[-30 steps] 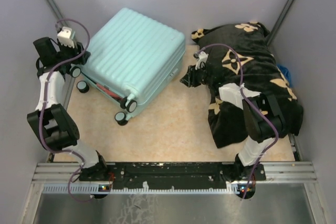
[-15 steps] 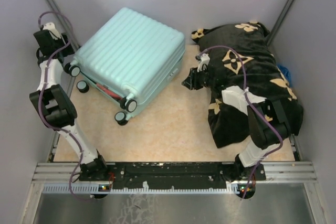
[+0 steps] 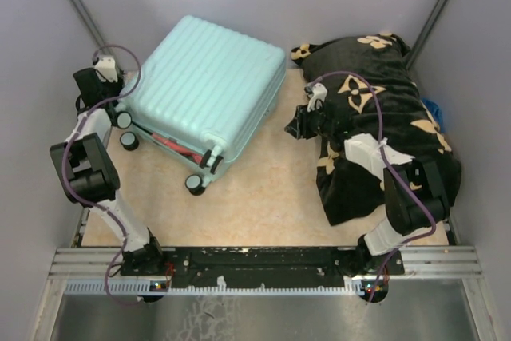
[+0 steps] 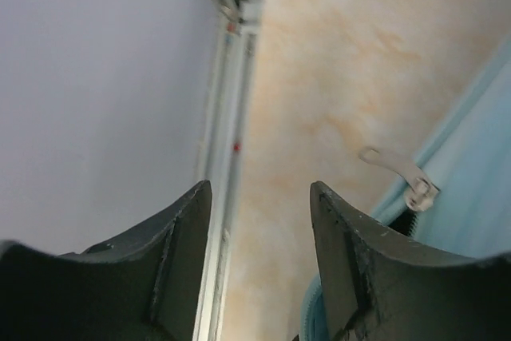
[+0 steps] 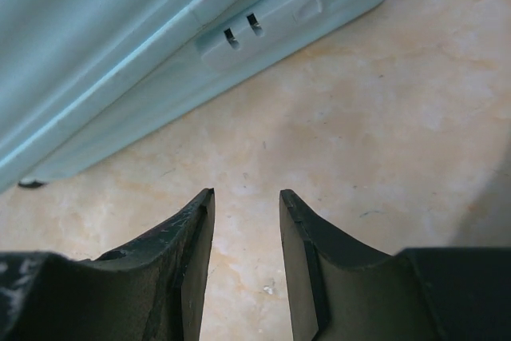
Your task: Pack the luggage
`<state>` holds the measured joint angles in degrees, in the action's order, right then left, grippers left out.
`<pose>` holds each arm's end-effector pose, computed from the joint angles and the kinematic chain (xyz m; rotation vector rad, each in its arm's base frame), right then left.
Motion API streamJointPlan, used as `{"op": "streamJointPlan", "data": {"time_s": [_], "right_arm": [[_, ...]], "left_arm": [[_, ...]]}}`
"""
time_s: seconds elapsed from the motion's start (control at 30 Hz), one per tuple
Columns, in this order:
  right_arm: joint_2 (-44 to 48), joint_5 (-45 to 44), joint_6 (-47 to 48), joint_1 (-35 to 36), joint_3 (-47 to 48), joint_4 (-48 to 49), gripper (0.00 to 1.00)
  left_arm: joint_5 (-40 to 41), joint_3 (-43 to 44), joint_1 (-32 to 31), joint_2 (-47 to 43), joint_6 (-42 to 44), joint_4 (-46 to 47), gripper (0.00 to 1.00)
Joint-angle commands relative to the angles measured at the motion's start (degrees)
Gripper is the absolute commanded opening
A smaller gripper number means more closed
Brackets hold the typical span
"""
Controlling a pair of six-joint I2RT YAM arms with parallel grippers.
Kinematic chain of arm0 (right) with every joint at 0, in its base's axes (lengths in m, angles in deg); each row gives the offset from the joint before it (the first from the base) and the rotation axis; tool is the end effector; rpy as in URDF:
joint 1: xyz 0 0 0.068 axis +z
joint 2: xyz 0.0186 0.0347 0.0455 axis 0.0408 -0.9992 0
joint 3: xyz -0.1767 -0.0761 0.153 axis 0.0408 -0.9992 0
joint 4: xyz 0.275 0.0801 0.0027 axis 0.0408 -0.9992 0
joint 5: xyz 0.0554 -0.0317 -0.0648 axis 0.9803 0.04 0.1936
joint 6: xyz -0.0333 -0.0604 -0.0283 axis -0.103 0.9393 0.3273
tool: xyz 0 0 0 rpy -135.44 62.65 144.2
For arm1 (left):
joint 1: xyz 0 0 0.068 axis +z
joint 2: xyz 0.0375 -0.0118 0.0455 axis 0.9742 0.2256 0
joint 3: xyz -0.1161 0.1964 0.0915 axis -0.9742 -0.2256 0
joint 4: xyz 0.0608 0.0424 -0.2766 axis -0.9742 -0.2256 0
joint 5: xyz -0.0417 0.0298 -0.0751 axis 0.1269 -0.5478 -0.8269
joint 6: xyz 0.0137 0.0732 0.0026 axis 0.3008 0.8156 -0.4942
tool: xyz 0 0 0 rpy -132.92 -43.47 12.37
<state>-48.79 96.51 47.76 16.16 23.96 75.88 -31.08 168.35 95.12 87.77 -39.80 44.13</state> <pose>0.3569 0.1482 0.1744 -0.4330 2.0477 0.7761 0.4747 0.1527 0.2128 -0.0089 1.9542 0.3500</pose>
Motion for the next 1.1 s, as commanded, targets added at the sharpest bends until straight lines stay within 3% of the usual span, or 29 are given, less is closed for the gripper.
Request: {"op": "streamJointPlan", "data": {"time_s": [0.0, 0.27, 0.43, 0.53, 0.83, 0.97, 1.07], "right_arm": [[-0.45, -1.53, 2.06, -2.42, 3.05, 2.12, 0.39], [-12.29, -1.31, 6.59, -3.57, 13.84, 2.85, 0.39], [-20.09, 2.53, 7.93, -3.74, 22.44, 6.29, 0.39], [-25.56, 5.62, 3.87, -3.01, 28.07, 10.0, 0.39], [-36.97, 8.55, -0.27, 6.41, 39.64, 20.17, 0.4], [-40.84, 8.17, 1.62, 7.6, 46.47, 20.17, 0.46], [-39.54, 5.73, 4.68, 5.5, 49.31, 16.43, 0.57]], "left_arm": [[-25.6, -12.76, -2.92, -11.11, 8.8, -8.88, 0.58], [-42.21, -26.49, -8.65, -26.57, 15.44, -22.69, 0.58], [-46.49, -33.4, -9.76, -34.56, 11.64, -22.32, 0.6], [-48.04, -36.48, -11.25, -37.05, 9.93, -22.27, 0.61], [-50.42, -46.13, -15.73, -45.4, 8.84, -22.5, 0.65], [-52.48, -47.52, -18.28, -48.87, 10.27, -24.78, 0.68], [-52.39, -47.08, -19.32, -51.18, 12.71, -27.24, 0.72]]}}
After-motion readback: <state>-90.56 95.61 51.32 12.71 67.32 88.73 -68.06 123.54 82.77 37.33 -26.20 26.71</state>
